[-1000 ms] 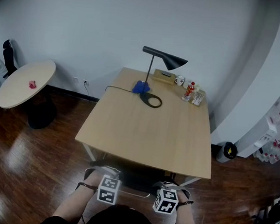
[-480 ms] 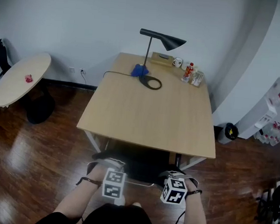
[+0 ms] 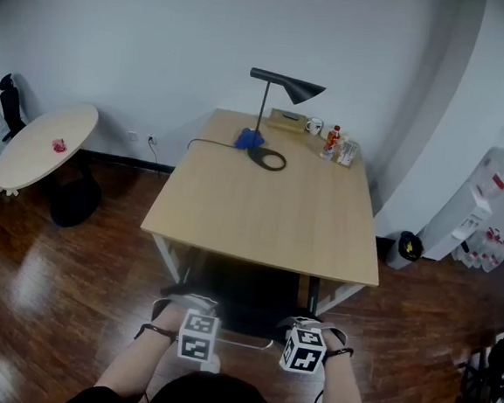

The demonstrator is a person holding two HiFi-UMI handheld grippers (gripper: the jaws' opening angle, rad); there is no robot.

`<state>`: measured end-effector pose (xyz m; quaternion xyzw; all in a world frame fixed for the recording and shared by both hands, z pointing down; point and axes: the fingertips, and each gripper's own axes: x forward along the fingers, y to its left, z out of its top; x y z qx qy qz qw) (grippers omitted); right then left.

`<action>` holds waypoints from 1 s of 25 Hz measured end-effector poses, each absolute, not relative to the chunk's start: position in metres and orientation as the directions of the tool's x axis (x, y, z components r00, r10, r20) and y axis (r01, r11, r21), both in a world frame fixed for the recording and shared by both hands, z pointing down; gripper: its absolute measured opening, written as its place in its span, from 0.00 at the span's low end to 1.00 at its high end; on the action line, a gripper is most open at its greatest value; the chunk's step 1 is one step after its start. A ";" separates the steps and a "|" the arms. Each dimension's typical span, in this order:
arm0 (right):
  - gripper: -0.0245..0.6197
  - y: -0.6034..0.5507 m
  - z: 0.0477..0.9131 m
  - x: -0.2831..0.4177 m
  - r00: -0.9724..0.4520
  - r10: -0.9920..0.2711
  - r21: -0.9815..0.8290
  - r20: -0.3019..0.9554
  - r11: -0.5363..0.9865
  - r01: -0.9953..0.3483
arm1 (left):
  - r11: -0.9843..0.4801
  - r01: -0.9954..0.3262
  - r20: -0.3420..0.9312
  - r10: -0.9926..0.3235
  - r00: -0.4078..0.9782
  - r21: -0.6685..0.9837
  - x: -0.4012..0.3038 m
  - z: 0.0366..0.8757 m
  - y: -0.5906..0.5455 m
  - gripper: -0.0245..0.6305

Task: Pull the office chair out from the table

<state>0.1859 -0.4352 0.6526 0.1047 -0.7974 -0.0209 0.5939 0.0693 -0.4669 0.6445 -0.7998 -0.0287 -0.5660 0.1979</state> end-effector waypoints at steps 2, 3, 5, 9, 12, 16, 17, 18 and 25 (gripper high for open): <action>0.19 -0.425 0.654 0.185 -0.276 -0.187 0.154 0.943 0.979 -0.137 | -0.922 0.263 0.917 -0.181 0.356 -0.284 0.069 0.646 -0.456 0.16; 0.19 -0.420 0.654 0.185 -0.278 -0.186 0.154 0.942 0.979 -0.135 | -0.922 0.260 0.916 -0.183 0.356 -0.285 0.069 0.646 -0.451 0.16; 0.19 -0.412 0.654 0.184 -0.278 -0.186 0.153 0.942 0.979 -0.133 | -0.922 0.257 0.915 -0.186 0.358 -0.289 0.069 0.646 -0.443 0.16; 0.19 -0.397 0.654 0.178 -0.278 -0.177 0.143 0.944 0.980 -0.138 | -0.921 0.257 0.914 -0.190 0.358 -0.292 0.062 0.647 -0.430 0.16; 0.19 -0.386 0.653 0.177 -0.280 -0.185 0.151 0.942 0.979 -0.138 | -0.925 0.253 0.917 -0.186 0.352 -0.285 0.062 0.646 -0.418 0.16; 0.19 -0.367 0.654 0.176 -0.283 -0.180 0.150 0.942 0.981 -0.124 | -0.928 0.246 0.918 -0.185 0.350 -0.281 0.062 0.647 -0.399 0.16; 0.19 -0.364 0.654 0.176 -0.283 -0.184 0.156 0.941 0.980 -0.121 | -0.928 0.244 0.918 -0.187 0.350 -0.282 0.061 0.647 -0.395 0.16; 0.18 -0.360 0.653 0.176 -0.281 -0.191 0.164 0.940 0.979 -0.119 | -0.927 0.243 0.918 -0.189 0.349 -0.284 0.060 0.647 -0.392 0.16; 0.17 -0.337 0.654 0.169 -0.279 -0.213 0.187 0.936 0.975 -0.116 | -0.930 0.247 0.922 -0.180 0.344 -0.274 0.053 0.648 -0.368 0.16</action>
